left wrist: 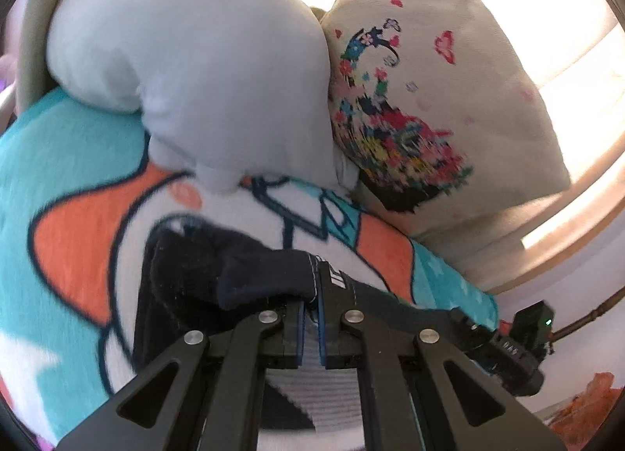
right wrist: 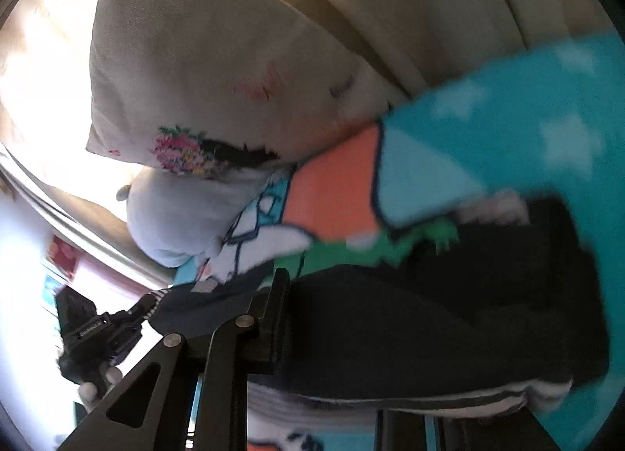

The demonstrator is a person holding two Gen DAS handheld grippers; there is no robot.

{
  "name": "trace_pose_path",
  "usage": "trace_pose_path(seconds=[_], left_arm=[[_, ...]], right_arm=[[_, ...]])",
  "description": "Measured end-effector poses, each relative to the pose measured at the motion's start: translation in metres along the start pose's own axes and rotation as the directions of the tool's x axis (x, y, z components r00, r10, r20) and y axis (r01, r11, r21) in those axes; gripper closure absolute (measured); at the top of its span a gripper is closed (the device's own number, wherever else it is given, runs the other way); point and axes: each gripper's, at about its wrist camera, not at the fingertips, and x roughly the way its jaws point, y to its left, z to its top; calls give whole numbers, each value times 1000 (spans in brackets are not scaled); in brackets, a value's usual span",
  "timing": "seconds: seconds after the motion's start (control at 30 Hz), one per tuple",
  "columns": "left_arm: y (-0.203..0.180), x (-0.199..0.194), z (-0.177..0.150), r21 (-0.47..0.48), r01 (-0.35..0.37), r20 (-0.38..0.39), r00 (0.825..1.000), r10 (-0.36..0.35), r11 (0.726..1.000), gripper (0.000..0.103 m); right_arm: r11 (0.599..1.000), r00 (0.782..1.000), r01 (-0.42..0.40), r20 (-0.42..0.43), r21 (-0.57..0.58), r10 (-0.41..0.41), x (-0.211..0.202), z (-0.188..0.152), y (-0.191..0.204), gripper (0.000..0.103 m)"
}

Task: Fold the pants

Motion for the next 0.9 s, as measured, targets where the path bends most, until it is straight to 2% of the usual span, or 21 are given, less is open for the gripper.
trace_pose_path(seconds=[0.1,0.2,0.33,0.43,0.57,0.63,0.67,0.7,0.8,0.9], left_arm=[[5,23,23,-18,-29,-21,999,29,999,98],[20,51,46,-70,-16,-75,997,11,997,95],[47,71,59,-196,54,-117,990,-78,979,84],[62,72,62,-224,56,-99,992,-80,973,81],[77,79,60,-260,49,-106,991,-79,964,79],[81,85,60,-269,37,-110,992,-68,962,79],[83,86,58,-271,32,-111,992,-64,962,79],[84,87,56,-269,29,-112,992,-62,963,79],[83,90,54,-245,29,-102,993,-55,969,80],[80,93,52,-240,31,-99,994,-56,970,80]], right_arm=[[1000,1000,10,-26,-8,-10,19,31,2,77],[998,998,-7,-61,68,11,48,59,-7,74],[977,995,-31,-88,211,51,79,80,-35,47],[937,987,-119,-66,330,148,91,88,-55,34],[883,967,-209,-48,419,252,90,93,-69,34],[815,942,-280,-21,508,336,85,90,-79,28],[799,936,-295,-11,524,352,82,89,-79,25],[797,932,-309,0,519,362,75,87,-77,25],[825,932,-328,15,460,362,55,87,-66,25],[799,919,-363,43,479,392,42,94,-72,25]])
